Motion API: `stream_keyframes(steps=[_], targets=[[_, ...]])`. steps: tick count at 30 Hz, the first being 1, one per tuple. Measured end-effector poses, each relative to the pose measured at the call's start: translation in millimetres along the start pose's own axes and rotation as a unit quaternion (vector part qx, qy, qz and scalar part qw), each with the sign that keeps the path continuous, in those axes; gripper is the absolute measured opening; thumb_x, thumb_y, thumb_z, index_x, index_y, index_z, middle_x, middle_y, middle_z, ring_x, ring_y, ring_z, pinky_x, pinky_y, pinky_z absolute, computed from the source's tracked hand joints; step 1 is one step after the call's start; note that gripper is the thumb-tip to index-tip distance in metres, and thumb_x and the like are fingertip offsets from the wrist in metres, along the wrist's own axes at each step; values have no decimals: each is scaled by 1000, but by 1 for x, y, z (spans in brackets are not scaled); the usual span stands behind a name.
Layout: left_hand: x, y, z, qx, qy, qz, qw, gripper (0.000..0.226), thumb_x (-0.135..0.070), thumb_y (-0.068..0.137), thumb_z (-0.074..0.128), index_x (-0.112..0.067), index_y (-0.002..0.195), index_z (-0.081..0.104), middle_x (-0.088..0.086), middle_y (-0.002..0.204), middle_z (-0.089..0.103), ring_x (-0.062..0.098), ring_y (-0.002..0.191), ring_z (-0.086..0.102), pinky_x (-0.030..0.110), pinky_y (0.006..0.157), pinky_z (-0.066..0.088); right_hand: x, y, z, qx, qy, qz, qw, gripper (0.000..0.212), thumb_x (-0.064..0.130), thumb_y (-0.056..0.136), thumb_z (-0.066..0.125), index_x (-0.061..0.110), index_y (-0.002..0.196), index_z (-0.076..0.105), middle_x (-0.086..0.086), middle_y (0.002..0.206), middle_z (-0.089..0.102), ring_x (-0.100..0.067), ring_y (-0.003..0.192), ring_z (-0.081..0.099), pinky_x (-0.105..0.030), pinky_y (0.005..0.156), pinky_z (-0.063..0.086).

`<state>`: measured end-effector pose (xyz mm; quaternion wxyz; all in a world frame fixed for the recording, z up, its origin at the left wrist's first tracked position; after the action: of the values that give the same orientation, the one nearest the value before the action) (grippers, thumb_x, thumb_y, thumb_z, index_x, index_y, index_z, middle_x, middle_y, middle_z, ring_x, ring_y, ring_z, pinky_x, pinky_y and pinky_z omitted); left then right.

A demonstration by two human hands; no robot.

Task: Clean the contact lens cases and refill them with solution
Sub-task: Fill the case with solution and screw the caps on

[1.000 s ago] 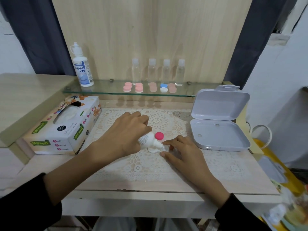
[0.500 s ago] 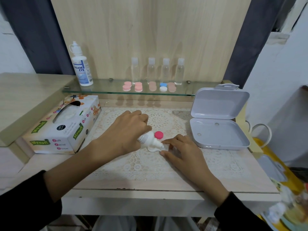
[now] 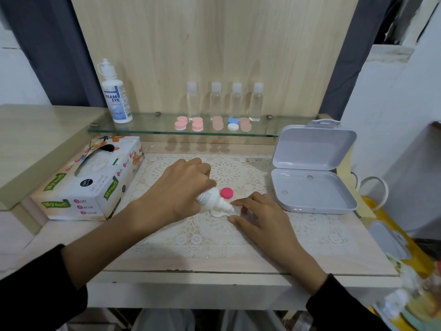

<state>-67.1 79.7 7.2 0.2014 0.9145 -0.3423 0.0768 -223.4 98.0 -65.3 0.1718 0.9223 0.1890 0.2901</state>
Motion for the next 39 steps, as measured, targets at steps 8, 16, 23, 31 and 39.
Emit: stream_keyframes(steps=[8,16,23,31,39], targets=[[6,-9,8,-10,-59,-27,998,41,-15,50,82,-23,89,74,-4,75,58,17,67,52,27,52,34,1,0,-1,-3,2,-2,1000,35,50,84,58,32,111,67,17,88,53,-9,83,50,-24,65,38],[19,-42,30,-31,-223,-184,957,54,-34,65,81,-35,116,62,-15,92,50,11,89,48,30,70,42,0,0,0,-1,10,1,1000,32,50,84,58,33,110,67,16,88,54,-8,83,49,-26,68,40],[38,-67,39,-160,-372,-340,849,56,-27,64,85,-24,115,61,-10,105,60,11,93,56,28,79,44,-1,1,0,1,9,4,1000,36,52,83,56,32,111,67,17,90,54,-8,86,50,-27,71,43],[57,-82,58,-199,-486,-440,728,50,-19,72,80,-21,115,55,-3,114,63,18,103,61,39,92,50,0,0,0,1,7,6,1000,35,52,84,56,33,111,67,18,89,53,-6,86,48,-25,69,40],[57,-78,66,-204,-543,-448,680,49,-14,75,78,-27,114,51,-5,116,62,15,106,60,45,96,49,0,0,0,3,7,6,1000,34,52,84,54,34,111,66,19,88,52,-5,85,47,-24,69,40]])
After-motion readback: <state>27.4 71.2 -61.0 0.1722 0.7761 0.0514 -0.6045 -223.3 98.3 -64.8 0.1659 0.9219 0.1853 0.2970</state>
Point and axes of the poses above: each hand's wrist, its own y-axis towards the middle knuckle, its own z-axis out of the palm, x = y × z, the point moved 6 cm from there along y, towards the middle knuckle
